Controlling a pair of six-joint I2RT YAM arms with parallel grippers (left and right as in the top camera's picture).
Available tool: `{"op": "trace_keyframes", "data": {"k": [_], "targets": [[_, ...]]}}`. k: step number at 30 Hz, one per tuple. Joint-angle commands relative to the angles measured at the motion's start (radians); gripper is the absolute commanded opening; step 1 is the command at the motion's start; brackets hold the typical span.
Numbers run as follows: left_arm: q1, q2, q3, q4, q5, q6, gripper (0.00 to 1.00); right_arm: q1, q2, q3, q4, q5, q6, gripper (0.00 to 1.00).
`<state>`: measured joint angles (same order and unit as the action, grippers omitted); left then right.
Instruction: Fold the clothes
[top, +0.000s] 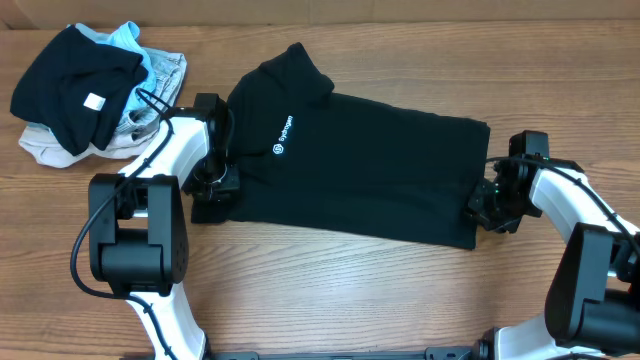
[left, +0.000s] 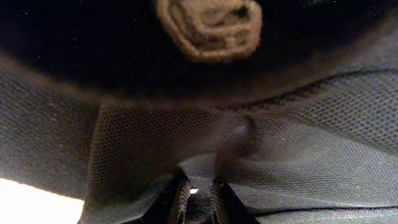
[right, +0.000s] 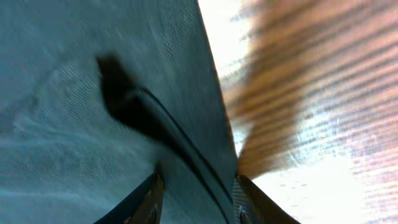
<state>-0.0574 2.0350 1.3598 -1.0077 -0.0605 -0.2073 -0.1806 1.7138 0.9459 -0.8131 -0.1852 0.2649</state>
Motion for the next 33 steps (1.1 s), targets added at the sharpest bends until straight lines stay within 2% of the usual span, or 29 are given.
{"op": "trace_keyframes", "data": {"k": [1,10,15,24,33], "targets": [[0.007,0.013,-0.026,0.023,-0.024,-0.006,0.18,0.003,-0.008,-0.005,0.009,0.0,-0.004,0.39],[0.007,0.013,-0.026,0.031,-0.024,-0.006,0.18,0.003,-0.008,-0.032,0.024,-0.029,-0.004,0.25],[0.008,0.013,-0.026,0.029,-0.024,-0.006,0.18,0.0,-0.011,-0.036,0.004,-0.026,-0.004,0.04],[0.008,0.013,-0.026,0.029,-0.024,-0.006,0.18,-0.007,-0.076,0.069,-0.183,-0.024,0.031,0.04],[0.008,0.013,-0.026,0.029,-0.024,-0.006,0.19,-0.007,-0.077,0.071,-0.253,0.027,0.085,0.04]]}}
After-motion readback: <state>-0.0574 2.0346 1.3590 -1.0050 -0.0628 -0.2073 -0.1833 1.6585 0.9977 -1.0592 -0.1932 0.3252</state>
